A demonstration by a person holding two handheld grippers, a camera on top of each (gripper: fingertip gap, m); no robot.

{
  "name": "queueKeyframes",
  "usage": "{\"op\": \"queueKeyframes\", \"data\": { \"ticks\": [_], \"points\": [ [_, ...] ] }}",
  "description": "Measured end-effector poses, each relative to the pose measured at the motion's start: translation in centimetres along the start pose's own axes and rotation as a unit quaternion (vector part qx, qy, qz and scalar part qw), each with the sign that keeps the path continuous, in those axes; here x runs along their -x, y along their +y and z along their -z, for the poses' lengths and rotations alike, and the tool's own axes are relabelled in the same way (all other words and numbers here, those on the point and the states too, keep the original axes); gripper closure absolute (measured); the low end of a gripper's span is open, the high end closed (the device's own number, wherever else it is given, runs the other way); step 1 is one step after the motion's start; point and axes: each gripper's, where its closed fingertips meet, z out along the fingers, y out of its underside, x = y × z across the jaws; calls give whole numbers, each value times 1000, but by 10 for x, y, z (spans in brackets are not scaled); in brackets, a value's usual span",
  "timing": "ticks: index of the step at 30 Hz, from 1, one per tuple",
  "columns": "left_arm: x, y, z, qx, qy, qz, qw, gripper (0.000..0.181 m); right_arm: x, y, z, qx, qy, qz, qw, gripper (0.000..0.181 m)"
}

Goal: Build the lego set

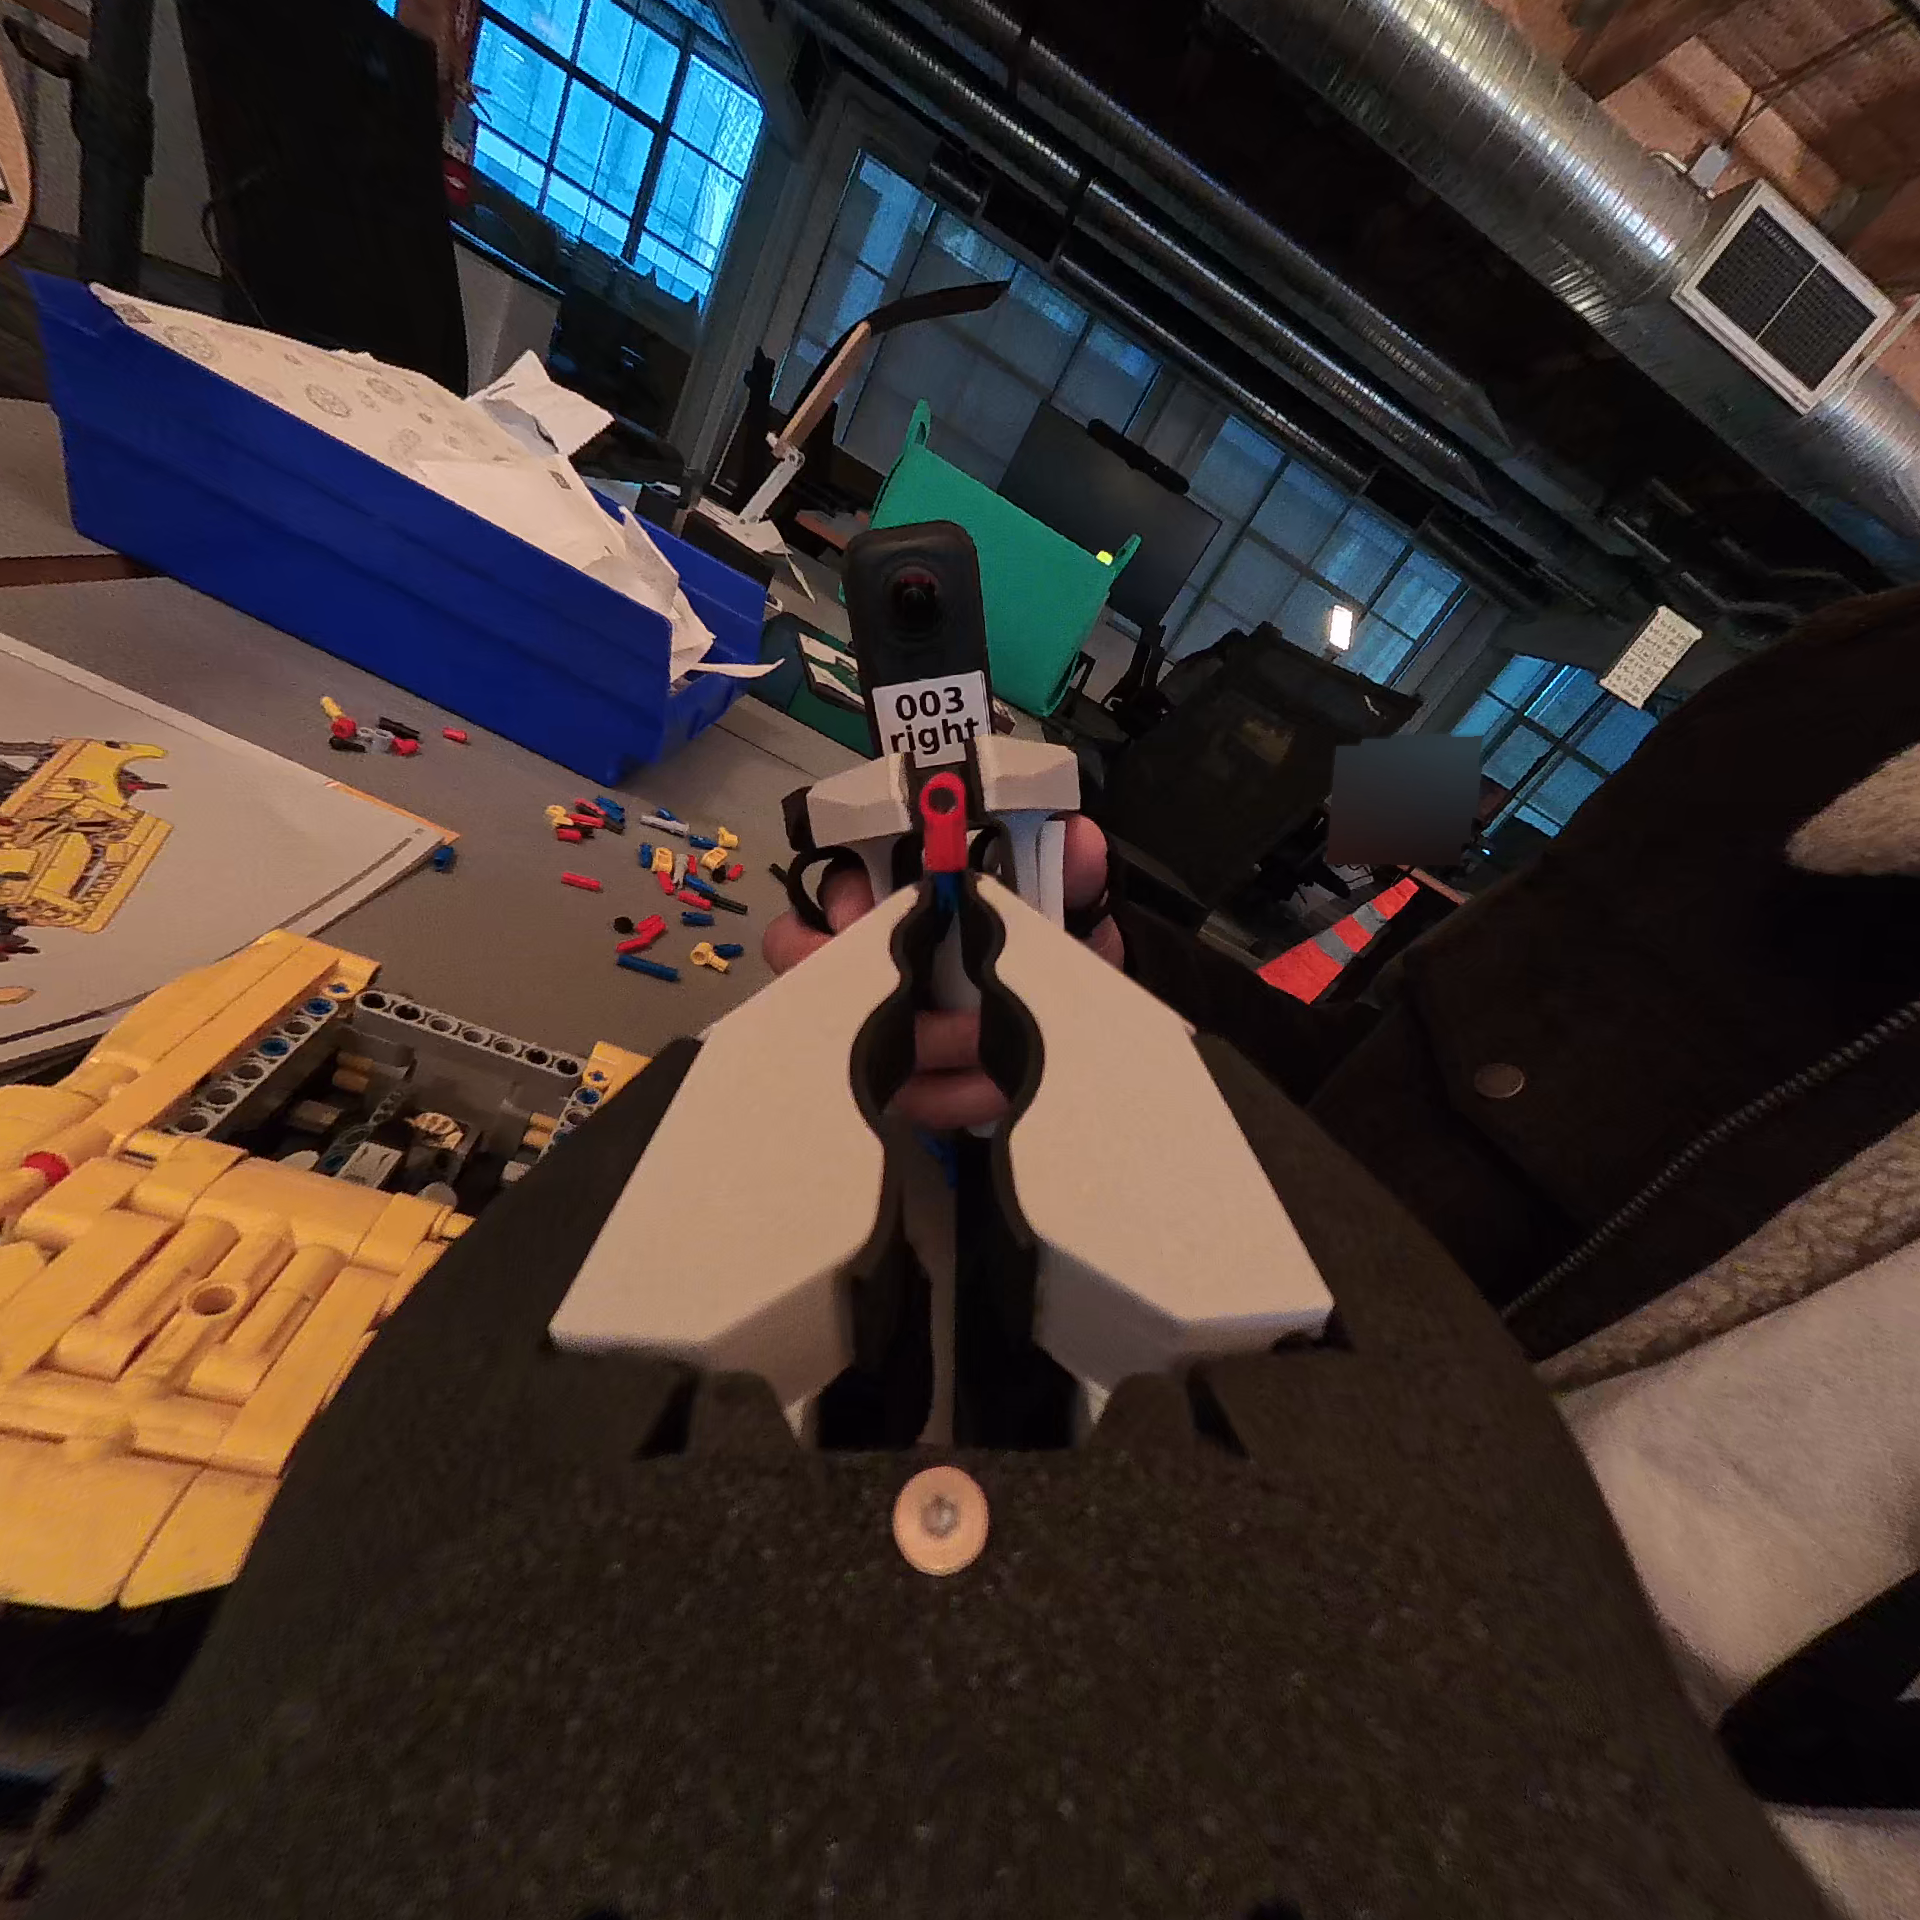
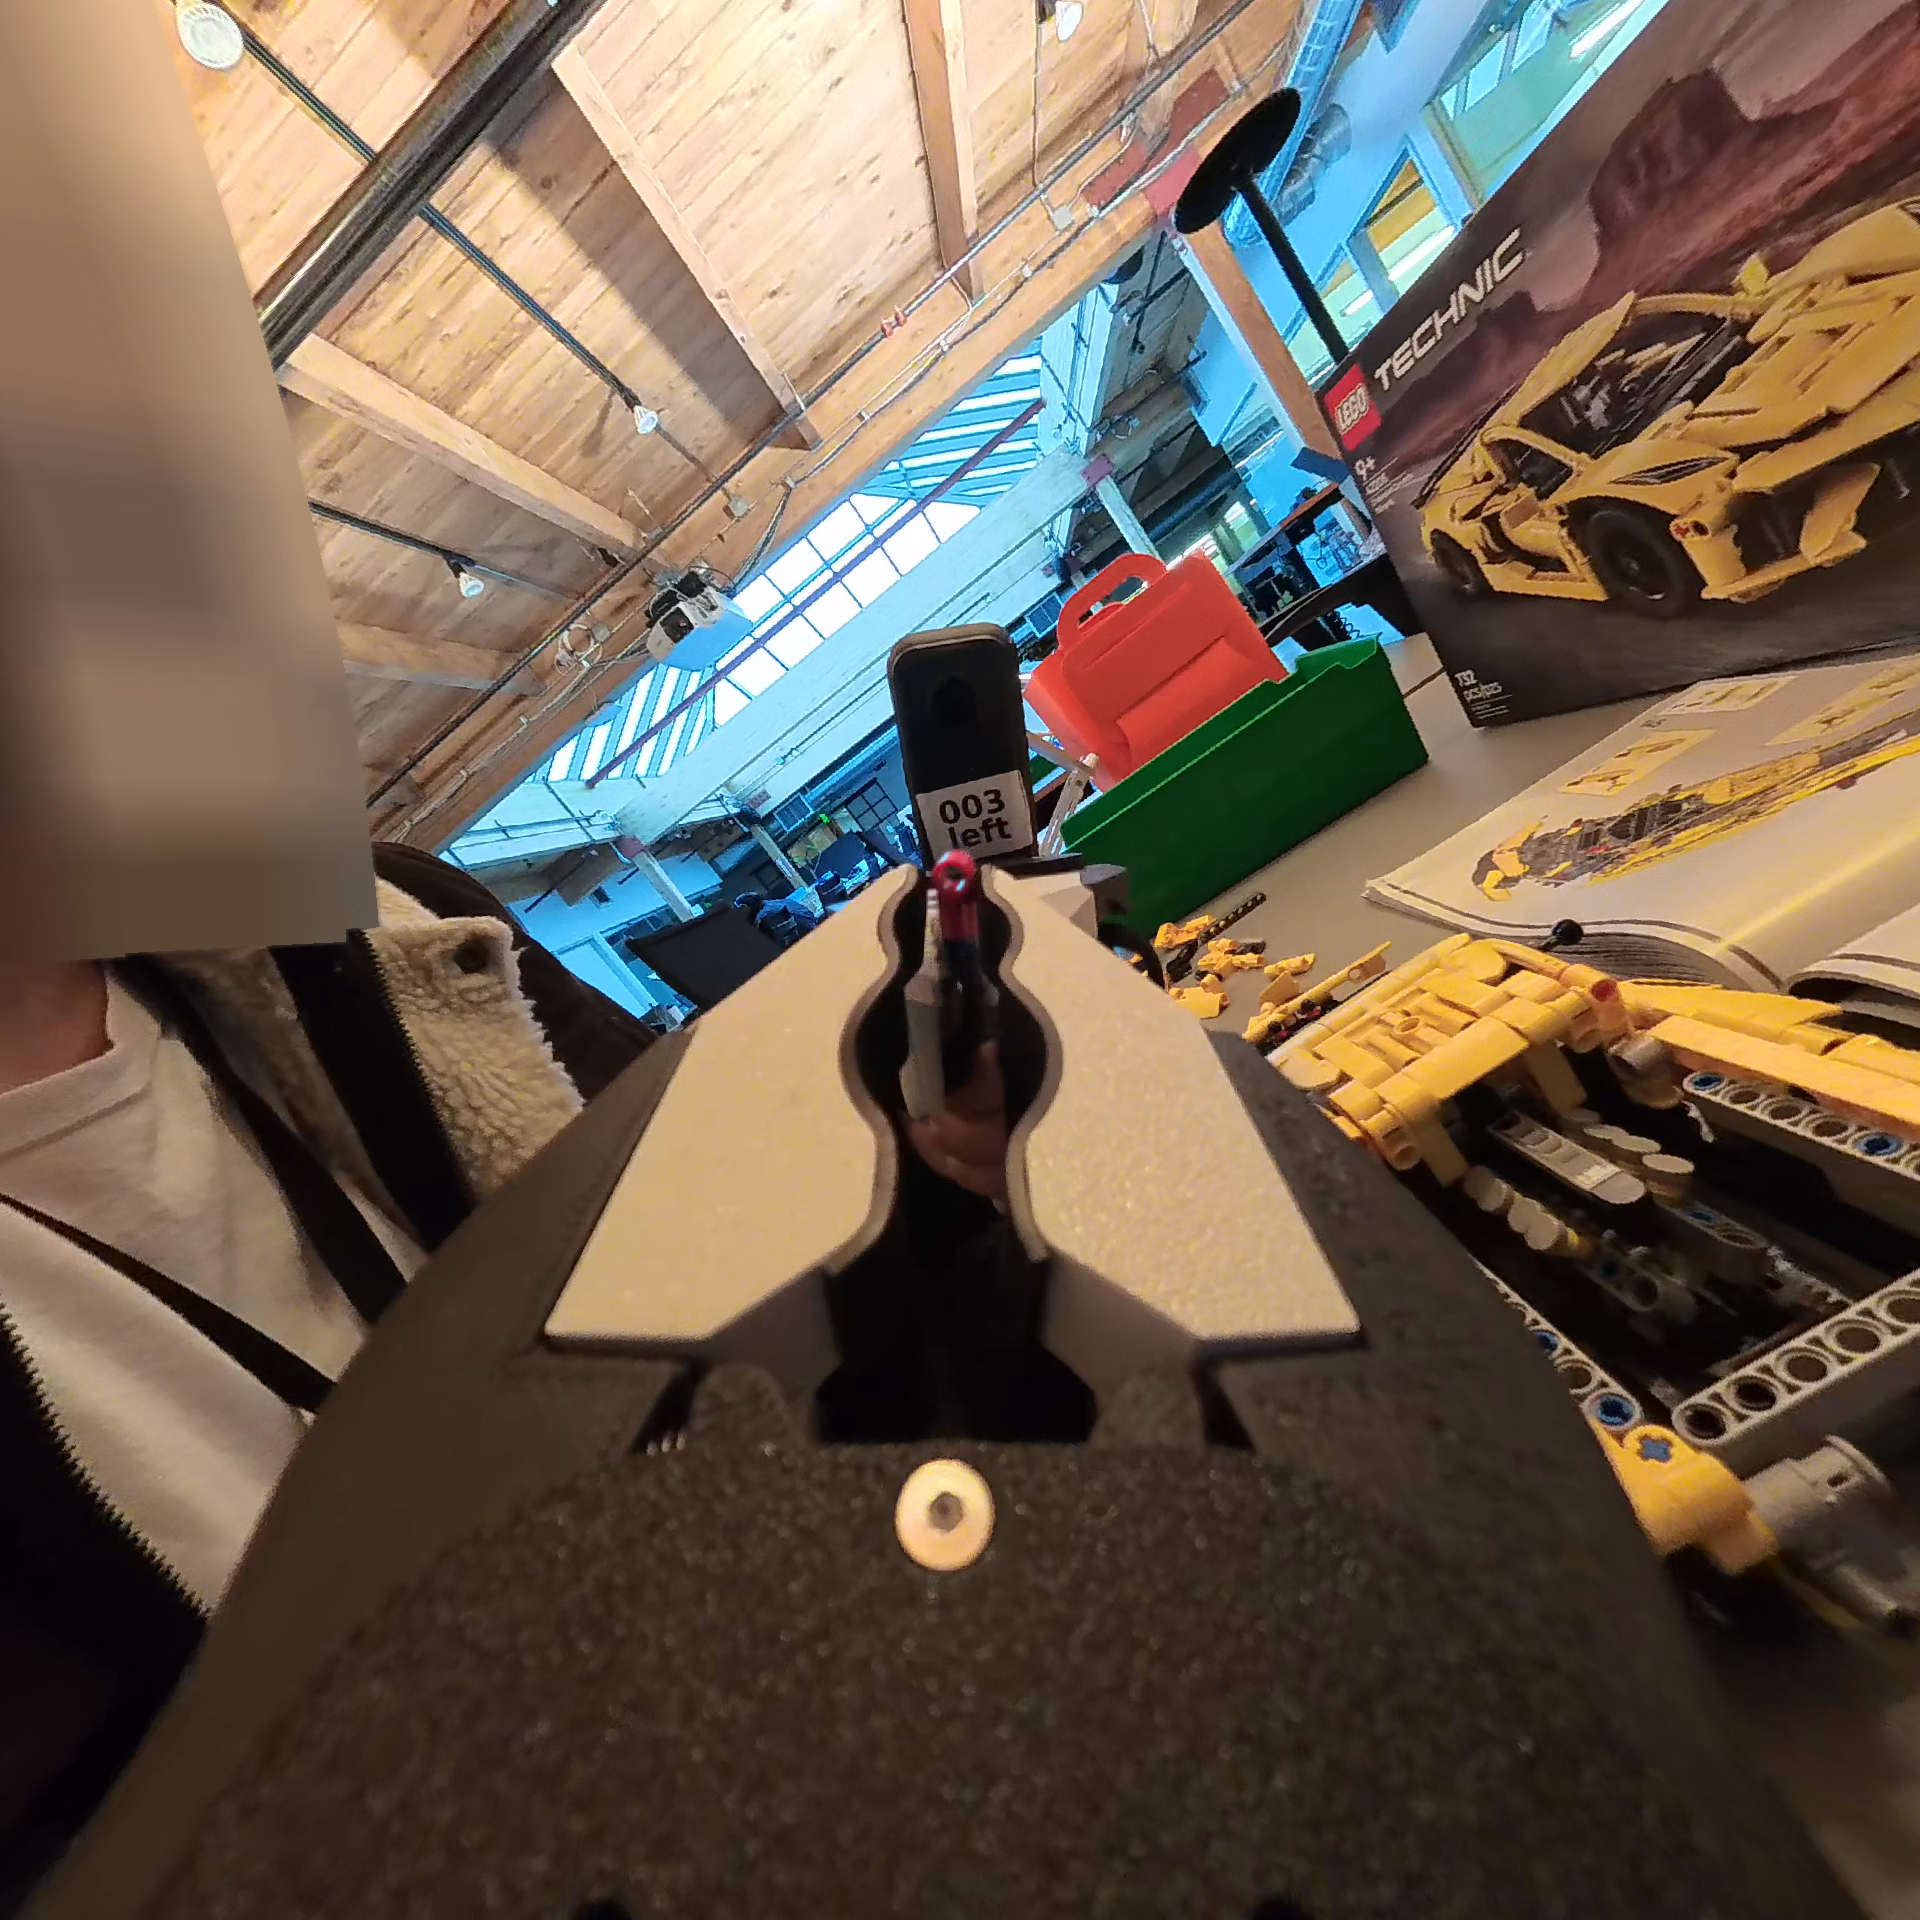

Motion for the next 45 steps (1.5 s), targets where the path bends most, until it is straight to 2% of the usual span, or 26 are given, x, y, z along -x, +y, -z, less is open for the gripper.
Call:
{"op": "queueKeyframes", "data": {
  "ticks": [12, 15, 18, 21, 25, 30, 32, 35, 37, 39, 42, 45],
  "points": [
    [-1, 3, -2, 9, -6, -14, 1000, 177, -1, 1, 2, 20, 25, 54, 998, 175],
    [-13, 4, -1, 8, 21, -41, 999, 166, 4, -9, 7, -5, 30, 86, 996, 175],
    [10, -9, 13, -17, -71, -106, 992, 164, -8, -30, 25, -54, 75, 87, 992, 176],
    [42, -27, 37, -42, -164, -130, 977, 164, -30, -46, 49, -90, 177, 113, 973, 176],
    [58, -33, 56, -50, -199, -114, 972, 167, -44, -52, 65, -83, 267, 161, 947, 176],
    [45, -11, 36, 12, -168, -143, 975, 169, -36, -60, 82, -40, 298, 199, 933, 176],
    [32, 8, 19, 56, -142, -137, 979, 166, -31, -59, 103, -1, 326, 213, 921, 175],
    [16, 49, -12, 151, -115, -83, 978, 164, -21, -54, 145, 5, 376, 235, 896, 175],
    [18, 82, -31, 233, -132, -61, 962, 164, -16, -45, 167, -15, 401, 224, 888, 175],
    [30, 106, -47, 292, -172, -89, 937, 164, -7, -37, 177, -48, 413, 220, 883, 175],
    [48, 125, -68, 358, -204, -133, 901, 164, 3, -31, 184, -85, 426, 242, 868, 176],
    [49, 129, -91, 386, -185, -123, 896, 163, 9, -34, 183, -95, 413, 255, 869, 176]
  ]
}}
